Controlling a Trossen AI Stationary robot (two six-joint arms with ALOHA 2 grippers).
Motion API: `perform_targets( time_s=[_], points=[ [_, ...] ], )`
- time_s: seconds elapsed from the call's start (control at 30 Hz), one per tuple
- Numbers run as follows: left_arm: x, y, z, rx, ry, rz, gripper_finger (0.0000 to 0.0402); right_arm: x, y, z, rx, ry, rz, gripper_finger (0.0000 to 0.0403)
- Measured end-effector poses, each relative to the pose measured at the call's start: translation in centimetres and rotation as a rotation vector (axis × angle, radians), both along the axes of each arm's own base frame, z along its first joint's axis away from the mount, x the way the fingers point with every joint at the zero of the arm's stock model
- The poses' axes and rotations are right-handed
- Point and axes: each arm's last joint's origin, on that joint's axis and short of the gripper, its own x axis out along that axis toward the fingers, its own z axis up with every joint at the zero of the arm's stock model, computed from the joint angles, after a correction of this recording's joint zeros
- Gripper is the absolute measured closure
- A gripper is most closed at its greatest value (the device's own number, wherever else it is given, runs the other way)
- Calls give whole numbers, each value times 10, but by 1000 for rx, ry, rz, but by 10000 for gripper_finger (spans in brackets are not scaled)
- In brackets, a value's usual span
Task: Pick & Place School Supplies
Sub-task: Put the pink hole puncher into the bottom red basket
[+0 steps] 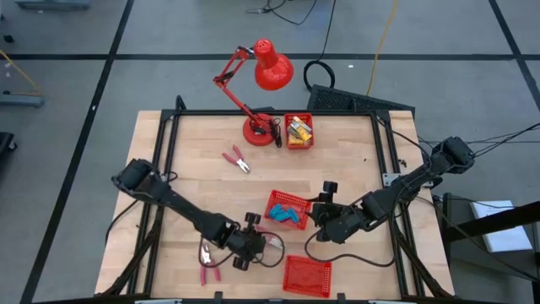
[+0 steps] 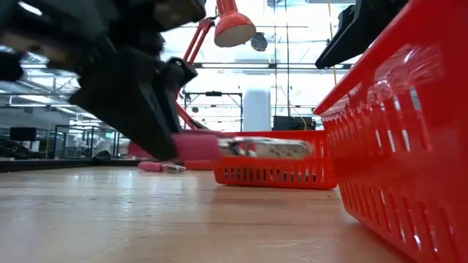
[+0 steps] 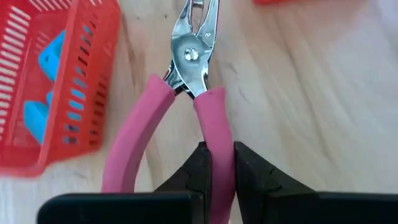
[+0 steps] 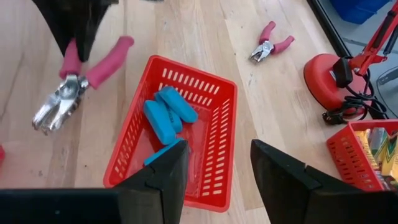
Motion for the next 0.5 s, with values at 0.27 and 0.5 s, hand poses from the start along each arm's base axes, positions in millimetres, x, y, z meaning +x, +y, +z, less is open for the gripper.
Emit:
perform_targets(
  time_s=[0.27, 0.5],
  points=[
    [-11, -4, 32, -17, -76, 8, 361, 0, 0, 0, -8, 2, 2, 239],
    [-7, -7, 57, -111, -137, -26, 361, 1, -3, 0, -39, 3, -9, 239]
  ],
)
